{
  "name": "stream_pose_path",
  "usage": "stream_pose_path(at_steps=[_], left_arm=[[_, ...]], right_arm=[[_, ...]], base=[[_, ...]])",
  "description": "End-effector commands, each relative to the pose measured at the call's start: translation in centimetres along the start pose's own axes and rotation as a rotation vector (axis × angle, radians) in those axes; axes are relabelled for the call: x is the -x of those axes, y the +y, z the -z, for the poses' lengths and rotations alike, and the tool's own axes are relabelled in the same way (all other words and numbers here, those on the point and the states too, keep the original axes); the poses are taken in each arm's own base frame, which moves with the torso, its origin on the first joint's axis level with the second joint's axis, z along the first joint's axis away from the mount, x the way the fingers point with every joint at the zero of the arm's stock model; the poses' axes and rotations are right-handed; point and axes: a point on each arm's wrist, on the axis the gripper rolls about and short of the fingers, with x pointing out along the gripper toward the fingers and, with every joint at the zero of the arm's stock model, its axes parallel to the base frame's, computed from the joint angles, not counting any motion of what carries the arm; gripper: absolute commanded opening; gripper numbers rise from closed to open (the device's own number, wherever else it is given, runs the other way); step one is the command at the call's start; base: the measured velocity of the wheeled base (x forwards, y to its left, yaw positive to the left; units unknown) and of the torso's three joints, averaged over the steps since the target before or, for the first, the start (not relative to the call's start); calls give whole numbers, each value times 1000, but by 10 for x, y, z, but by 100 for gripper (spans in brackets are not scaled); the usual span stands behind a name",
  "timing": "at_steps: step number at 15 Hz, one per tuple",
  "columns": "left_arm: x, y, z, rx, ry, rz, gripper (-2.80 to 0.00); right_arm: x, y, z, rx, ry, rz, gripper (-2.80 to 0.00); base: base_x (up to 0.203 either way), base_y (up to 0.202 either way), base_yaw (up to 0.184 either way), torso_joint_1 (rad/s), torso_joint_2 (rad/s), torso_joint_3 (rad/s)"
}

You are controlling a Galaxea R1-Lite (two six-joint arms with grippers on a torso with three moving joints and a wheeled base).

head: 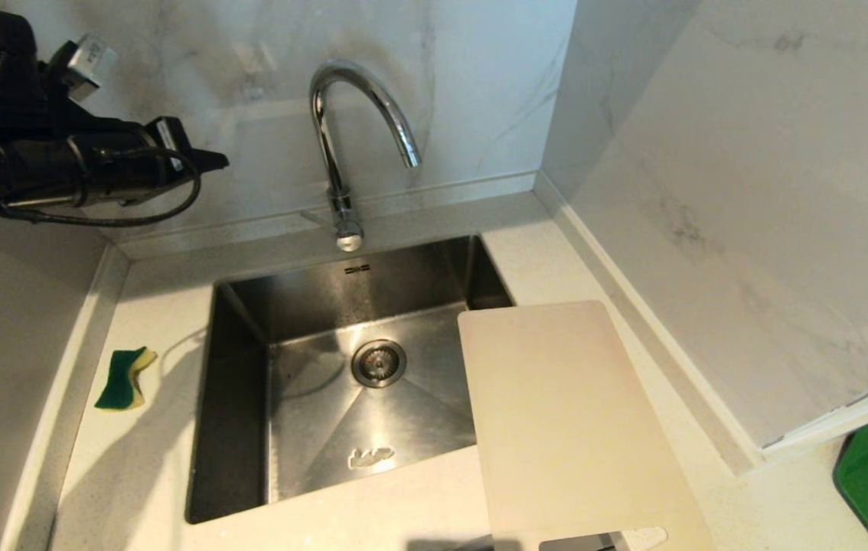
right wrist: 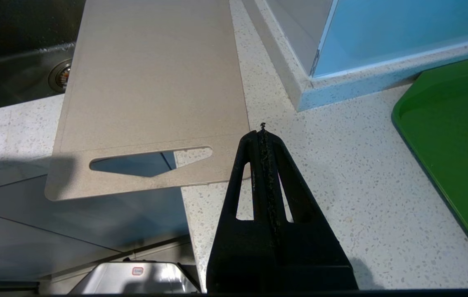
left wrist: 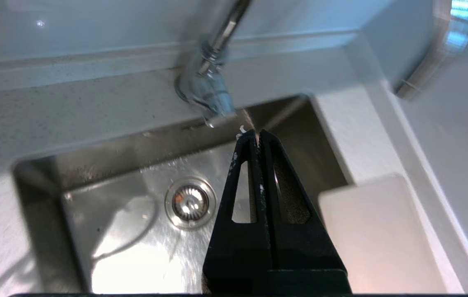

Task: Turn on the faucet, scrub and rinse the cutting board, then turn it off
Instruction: Turn on the tap

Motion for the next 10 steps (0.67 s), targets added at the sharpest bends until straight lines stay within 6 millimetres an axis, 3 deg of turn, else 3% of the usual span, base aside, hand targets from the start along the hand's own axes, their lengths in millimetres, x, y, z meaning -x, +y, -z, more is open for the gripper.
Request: stream_pose_path(at_steps=[1, 5, 9, 10], left_arm=[[-44, 4, 21, 0, 33, -91, -280], [-51, -22, 29, -77, 14, -125, -280], [-85, -38, 43, -91, -93, -429, -280], [-89, -47, 43, -85, -112, -437, -280]], right_arm=[[0, 0, 0, 0, 0, 0, -280], [0, 0, 0, -2, 0, 0, -280], [0, 0, 0, -3, 0, 1, -280], [0, 0, 0, -3, 0, 0, -280]], base=[[0, 0, 0, 0, 0, 0], [0, 0, 0, 0, 0, 0], [0, 0, 0, 0, 0, 0], [0, 0, 0, 0, 0, 0]])
